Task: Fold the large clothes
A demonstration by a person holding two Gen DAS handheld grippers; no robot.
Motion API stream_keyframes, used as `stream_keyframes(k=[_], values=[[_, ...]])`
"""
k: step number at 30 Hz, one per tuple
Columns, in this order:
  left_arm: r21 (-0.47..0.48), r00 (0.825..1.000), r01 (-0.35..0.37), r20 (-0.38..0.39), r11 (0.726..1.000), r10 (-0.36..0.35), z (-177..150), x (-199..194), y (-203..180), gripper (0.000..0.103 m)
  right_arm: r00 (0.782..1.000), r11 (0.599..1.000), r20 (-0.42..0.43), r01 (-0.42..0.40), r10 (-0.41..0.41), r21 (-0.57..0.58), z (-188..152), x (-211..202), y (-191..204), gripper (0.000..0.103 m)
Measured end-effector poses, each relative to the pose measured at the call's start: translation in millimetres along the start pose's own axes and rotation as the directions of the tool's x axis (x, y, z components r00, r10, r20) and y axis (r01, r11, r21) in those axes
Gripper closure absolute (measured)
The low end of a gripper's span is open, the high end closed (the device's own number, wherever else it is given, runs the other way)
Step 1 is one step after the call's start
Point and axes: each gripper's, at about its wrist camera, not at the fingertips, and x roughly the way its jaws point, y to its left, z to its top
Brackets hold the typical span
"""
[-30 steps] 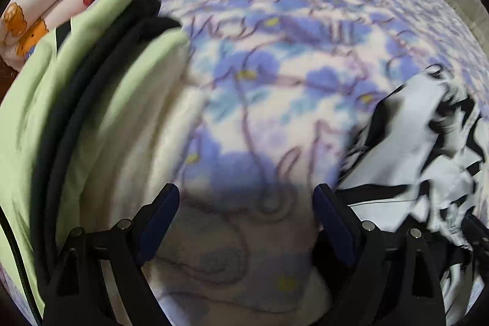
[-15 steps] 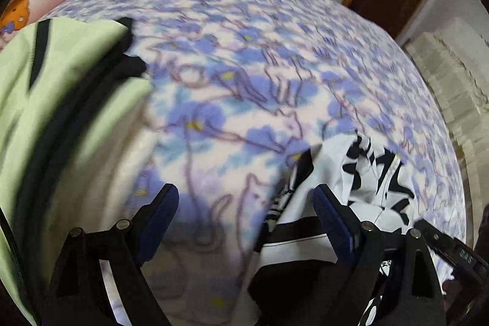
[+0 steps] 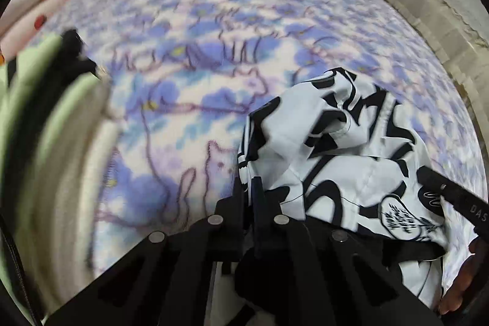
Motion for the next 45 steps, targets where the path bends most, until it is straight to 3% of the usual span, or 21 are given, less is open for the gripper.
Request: stream_keyframes(k=[4,7,9,11,12,14,15,17,18,20,24,28,33,35,39,41,42,45], values=[[0.007,0.996,0.068,0.055,0.998,-0.068,-11.7,-61.0,10.7,0.102,0.989,0.996,0.136,-0.051,0.061,-0.075,-18.2,-67.6,6.2,0.101],[0.043,0.984,0.112,0.137,0.993,-0.116,-36.4,-127.1,23.7,0.102,0.964,0.983,0.254,-0.036,0.082,-0.180,-45.3,-142.3,15.0,0.101],[0.051,0.958,0.167,0.226,0.985,-0.175,-64.9,-179.7,38.1,0.102,0.933,0.959,0.350,0.022,0.082,-0.282,-73.9,-193.8,22.9,0.101],[0.075,0.938,0.203,0.271,0.976,-0.216,-95.6,-214.7,49.0,0.101,0.889,0.915,0.452,0.122,0.071,-0.384,-112.8,-237.6,35.5,0.101],[0.089,0.934,0.199,0.284,0.976,-0.216,-111.7,-225.3,52.8,0.101,0.868,0.885,0.493,0.185,0.056,-0.427,-137.0,-255.2,41.9,0.101],[0.127,0.942,0.168,0.272,0.978,-0.197,-156.3,-240.2,61.6,0.097,0.856,0.834,0.517,0.278,0.010,-0.477,-190.5,-273.6,49.1,0.099],[0.139,0.949,0.153,0.255,0.978,-0.185,-173.6,-241.5,65.3,0.095,0.857,0.814,0.515,0.311,-0.017,-0.490,-212.1,-274.7,48.8,0.098],[0.140,0.972,0.129,0.177,0.982,-0.153,-221.6,-236.9,76.2,0.094,0.887,0.756,0.446,0.373,-0.120,-0.538,-265.2,-261.4,47.0,0.085],[0.130,0.980,0.128,0.137,0.983,-0.146,-239.9,-234.5,82.6,0.093,0.903,0.752,0.402,0.368,-0.151,-0.546,-282.0,-256.7,42.9,0.084],[0.084,0.989,0.133,0.054,0.987,-0.138,-277.9,-227.9,98.6,0.093,0.945,0.788,0.263,0.310,-0.194,-0.532,-321.0,-247.8,27.7,0.084],[-0.035,0.987,0.148,-0.062,0.988,-0.150,-339.4,-224.7,129.2,0.093,0.976,0.869,0.124,0.214,-0.177,-0.446,-361.1,-256.7,9.3,0.084],[-0.107,0.978,0.181,-0.085,0.978,-0.190,-366.0,-234.7,140.2,0.081,0.995,0.948,0.052,0.096,-0.084,-0.302,-367.0,-271.6,-2.3,0.078],[-0.103,0.972,0.219,-0.061,0.970,-0.226,-371.8,-249.4,127.7,0.066,1.000,0.982,0.030,0.015,-0.009,-0.189,-364.1,-279.1,-2.3,0.072],[-0.104,0.969,0.236,-0.054,0.966,-0.243,-368.1,-251.4,117.3,0.050,0.999,0.989,0.030,-0.031,0.035,-0.142,-359.4,-279.1,-3.8,0.056],[-0.112,0.950,0.303,-0.045,0.946,-0.310,-358.7,-248.5,98.3,0.040,0.989,0.988,0.006,-0.151,0.151,-0.022,-350.8,-271.6,-10.9,0.027],[-0.141,0.936,0.340,-0.040,0.930,-0.349,-353.1,-241.0,92.7,0.038,0.980,0.980,0.001,-0.197,0.197,0.039,-341.9,-263.7,-15.7,0.027],[-0.169,0.923,0.371,-0.041,0.913,-0.382,-350.0,-234.8,90.7,0.037,0.977,0.975,0.003,-0.213,0.213,0.058,-339.0,-260.6,-17.5,0.027],[-0.271,0.862,0.482,-0.027,0.833,-0.507,-342.1,-211.6,89.6,0.032,0.966,0.957,0.008,-0.256,0.257,0.135,-324.8,-242.7,-22.8,0.027]])
